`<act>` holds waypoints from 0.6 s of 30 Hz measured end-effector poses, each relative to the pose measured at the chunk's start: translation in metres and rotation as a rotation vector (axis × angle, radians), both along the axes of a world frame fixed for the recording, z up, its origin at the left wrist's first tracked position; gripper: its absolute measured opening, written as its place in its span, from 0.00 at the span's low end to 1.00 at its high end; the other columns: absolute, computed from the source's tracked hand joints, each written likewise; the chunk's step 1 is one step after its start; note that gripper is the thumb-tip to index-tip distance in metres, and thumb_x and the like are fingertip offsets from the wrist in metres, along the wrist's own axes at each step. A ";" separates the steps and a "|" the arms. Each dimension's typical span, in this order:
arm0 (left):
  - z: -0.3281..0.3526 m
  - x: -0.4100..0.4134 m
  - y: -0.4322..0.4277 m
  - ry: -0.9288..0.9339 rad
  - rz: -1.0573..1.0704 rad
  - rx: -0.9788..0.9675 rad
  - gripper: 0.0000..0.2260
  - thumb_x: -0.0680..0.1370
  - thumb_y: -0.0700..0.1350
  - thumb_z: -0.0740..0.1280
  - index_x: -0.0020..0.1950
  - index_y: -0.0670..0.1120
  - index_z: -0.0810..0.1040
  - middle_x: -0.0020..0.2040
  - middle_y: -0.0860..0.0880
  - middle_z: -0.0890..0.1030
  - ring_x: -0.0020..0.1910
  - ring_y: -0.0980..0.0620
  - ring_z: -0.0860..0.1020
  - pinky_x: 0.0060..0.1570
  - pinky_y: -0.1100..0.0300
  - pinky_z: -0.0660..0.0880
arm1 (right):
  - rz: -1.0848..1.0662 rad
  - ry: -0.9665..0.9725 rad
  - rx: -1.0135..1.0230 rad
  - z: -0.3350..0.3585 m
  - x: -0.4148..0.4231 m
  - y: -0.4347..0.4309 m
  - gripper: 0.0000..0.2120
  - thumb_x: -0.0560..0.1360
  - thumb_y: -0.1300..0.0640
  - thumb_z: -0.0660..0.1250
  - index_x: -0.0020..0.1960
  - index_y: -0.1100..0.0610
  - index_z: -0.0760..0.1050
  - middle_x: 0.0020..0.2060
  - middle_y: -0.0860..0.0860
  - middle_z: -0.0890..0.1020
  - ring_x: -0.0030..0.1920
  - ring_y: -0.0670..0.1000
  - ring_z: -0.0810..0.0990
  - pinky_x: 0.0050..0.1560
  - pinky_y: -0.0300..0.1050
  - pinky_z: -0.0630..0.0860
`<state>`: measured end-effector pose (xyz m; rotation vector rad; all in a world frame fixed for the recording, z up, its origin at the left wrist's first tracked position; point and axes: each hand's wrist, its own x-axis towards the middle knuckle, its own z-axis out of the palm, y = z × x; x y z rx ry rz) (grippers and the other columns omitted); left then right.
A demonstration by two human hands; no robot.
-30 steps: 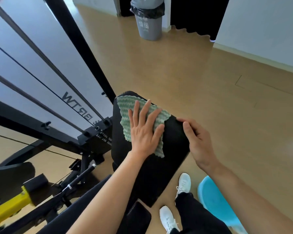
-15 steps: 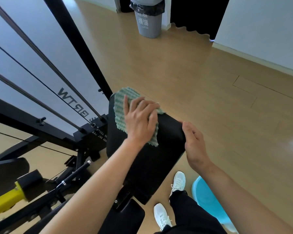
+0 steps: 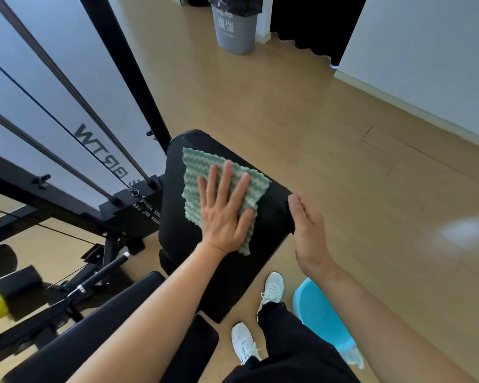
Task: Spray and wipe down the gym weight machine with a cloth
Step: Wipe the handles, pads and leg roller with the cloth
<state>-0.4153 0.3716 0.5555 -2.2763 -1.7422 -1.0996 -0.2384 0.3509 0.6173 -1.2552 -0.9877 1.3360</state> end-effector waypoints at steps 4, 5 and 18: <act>0.007 -0.032 0.027 -0.181 0.203 -0.140 0.30 0.83 0.60 0.45 0.84 0.51 0.49 0.84 0.44 0.47 0.83 0.34 0.47 0.78 0.30 0.45 | -0.032 0.007 -0.017 0.006 -0.010 -0.004 0.28 0.75 0.38 0.67 0.51 0.65 0.74 0.42 0.59 0.74 0.45 0.51 0.72 0.49 0.50 0.72; 0.009 -0.039 0.033 -0.257 0.273 -0.198 0.30 0.83 0.61 0.45 0.84 0.52 0.48 0.85 0.45 0.46 0.83 0.37 0.45 0.78 0.32 0.44 | -0.046 0.037 -0.037 0.005 -0.011 -0.005 0.30 0.74 0.36 0.69 0.52 0.65 0.74 0.42 0.59 0.75 0.46 0.52 0.72 0.50 0.51 0.72; -0.013 0.043 -0.036 -0.735 0.448 -0.413 0.32 0.83 0.59 0.46 0.84 0.50 0.41 0.83 0.52 0.37 0.83 0.49 0.37 0.80 0.42 0.35 | -0.005 0.202 -0.131 0.001 -0.009 -0.012 0.33 0.76 0.34 0.68 0.69 0.59 0.77 0.66 0.56 0.81 0.70 0.57 0.77 0.75 0.63 0.69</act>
